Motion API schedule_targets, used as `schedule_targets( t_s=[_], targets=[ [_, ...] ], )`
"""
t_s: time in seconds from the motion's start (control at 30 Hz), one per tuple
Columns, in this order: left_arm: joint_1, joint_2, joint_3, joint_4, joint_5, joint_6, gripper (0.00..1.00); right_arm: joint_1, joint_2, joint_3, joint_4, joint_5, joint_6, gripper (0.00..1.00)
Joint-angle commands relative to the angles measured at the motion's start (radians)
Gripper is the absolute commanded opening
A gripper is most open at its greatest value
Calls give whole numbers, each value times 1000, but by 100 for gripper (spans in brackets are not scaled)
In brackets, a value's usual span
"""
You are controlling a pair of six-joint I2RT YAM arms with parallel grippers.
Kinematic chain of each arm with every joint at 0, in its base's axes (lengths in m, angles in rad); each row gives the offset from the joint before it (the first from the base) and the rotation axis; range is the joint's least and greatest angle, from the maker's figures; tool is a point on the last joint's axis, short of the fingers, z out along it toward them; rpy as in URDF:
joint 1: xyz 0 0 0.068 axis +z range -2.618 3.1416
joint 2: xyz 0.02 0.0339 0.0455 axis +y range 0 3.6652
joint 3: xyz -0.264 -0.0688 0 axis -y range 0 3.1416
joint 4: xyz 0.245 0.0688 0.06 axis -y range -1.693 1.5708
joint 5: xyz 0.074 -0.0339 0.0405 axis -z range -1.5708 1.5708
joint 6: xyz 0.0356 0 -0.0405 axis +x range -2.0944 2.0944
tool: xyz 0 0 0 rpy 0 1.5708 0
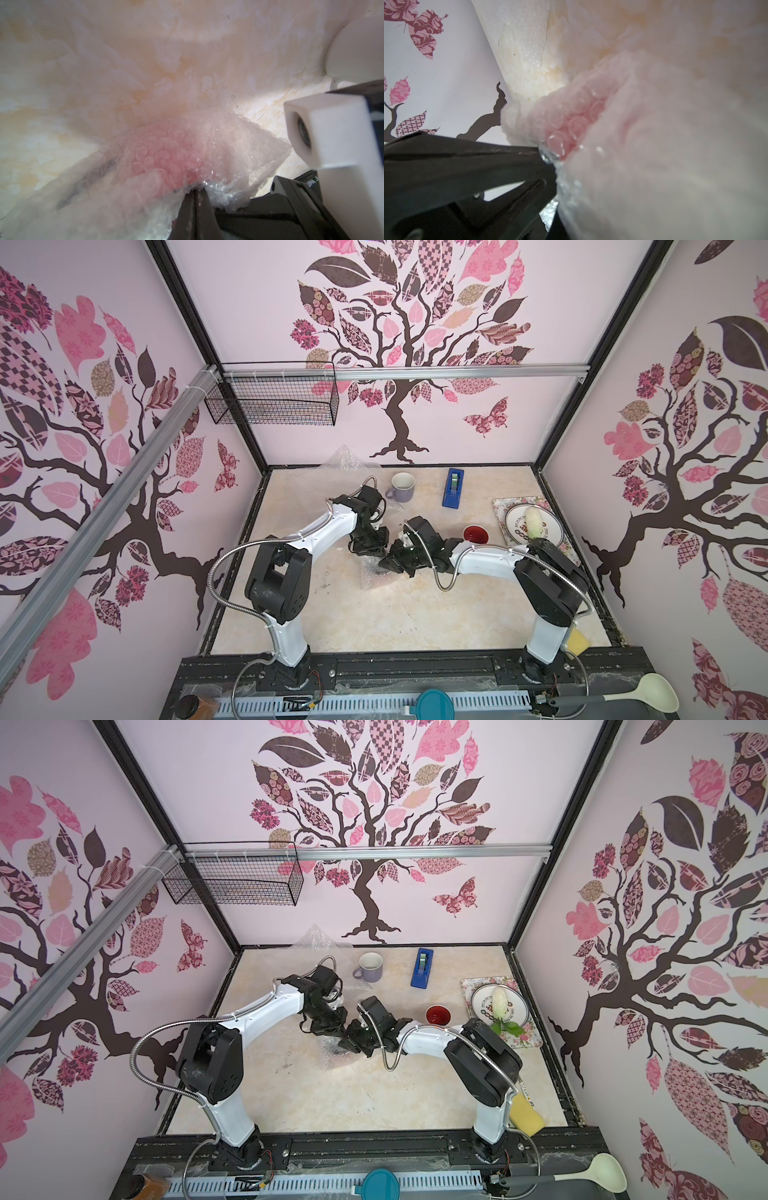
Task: Wrap mugs in bubble wrap
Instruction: Stick the tape on the bubble wrap.
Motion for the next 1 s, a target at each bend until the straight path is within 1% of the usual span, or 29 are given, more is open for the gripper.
schedule_targets(
  t_s=[0.0,0.1,0.2,0.33,0.43,0.53,0.67,0.97],
  targets=[
    [7,-5,29,29,-75,12,0,7,5,40,-33,3,10,0],
    [9,-31,22,52,-72,6,0,6,7,42,-31,4,14,0],
    [14,-82,20,111,-31,-23,0,7,9,41,-29,4,16,0],
    [15,-121,19,168,-33,-58,0,6,11,40,-29,4,20,0],
    [15,-90,40,124,-59,-49,0,6,11,39,-27,4,22,0],
    [17,-49,70,61,-48,-26,0,6,13,41,-26,3,22,0],
    [17,-36,61,58,-22,-15,0,7,16,41,-26,1,21,0],
    [16,35,67,43,-67,15,0,8,11,35,-23,4,25,0]
  ],
)
